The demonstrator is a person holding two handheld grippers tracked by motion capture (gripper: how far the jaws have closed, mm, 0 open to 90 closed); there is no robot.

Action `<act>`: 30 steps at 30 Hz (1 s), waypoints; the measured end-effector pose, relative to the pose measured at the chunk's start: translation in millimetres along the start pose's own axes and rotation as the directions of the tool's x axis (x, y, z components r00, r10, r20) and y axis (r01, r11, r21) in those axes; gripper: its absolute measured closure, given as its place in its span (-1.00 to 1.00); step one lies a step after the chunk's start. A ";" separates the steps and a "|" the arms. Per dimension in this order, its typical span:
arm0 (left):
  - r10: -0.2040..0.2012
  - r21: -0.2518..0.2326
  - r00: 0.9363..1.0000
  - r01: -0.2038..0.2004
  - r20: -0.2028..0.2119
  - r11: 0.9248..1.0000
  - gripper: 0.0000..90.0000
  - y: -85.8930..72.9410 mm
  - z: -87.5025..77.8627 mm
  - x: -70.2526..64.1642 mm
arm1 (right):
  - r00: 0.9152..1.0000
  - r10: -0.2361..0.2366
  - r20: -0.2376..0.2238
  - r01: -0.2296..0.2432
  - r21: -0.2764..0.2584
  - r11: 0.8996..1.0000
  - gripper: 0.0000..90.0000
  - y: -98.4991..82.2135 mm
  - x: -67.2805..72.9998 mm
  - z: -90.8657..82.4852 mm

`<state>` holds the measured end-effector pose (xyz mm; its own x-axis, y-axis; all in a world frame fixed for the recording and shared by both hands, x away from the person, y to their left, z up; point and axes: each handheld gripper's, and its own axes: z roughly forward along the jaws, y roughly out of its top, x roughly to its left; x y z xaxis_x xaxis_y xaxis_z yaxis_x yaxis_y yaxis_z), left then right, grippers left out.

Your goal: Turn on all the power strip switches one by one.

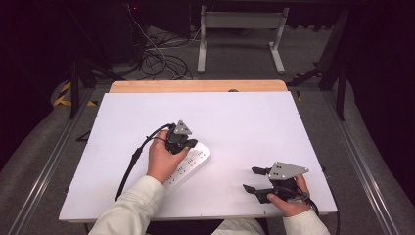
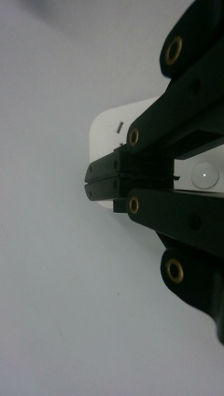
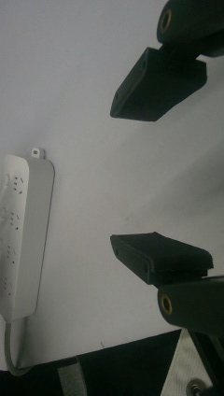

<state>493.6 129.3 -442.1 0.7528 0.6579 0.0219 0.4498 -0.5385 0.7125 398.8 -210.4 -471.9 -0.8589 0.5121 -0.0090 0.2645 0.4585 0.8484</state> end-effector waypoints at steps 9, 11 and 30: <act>-0.002 0.026 1.000 0.002 0.012 1.000 1.00 -1.7 9.6 1.0 | 1.000 0.000 0.000 0.000 0.000 1.000 -0.27 0.0 -0.1 0.0; -0.007 0.024 1.000 0.006 0.018 1.000 1.00 -1.8 11.0 0.7 | 1.000 0.000 0.000 0.000 0.000 1.000 -0.27 -0.1 -0.1 -0.2; -0.026 0.024 0.999 0.025 0.021 0.999 1.00 -5.7 15.2 -2.4 | 1.000 -0.005 -0.002 0.005 0.002 1.000 -0.27 0.3 1.2 0.0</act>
<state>496.5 122.7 -456.8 0.7508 0.6605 -0.0113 0.4803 -0.5341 0.6957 397.9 -209.6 -471.7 -0.8614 0.5078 -0.0124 0.2608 0.4630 0.8471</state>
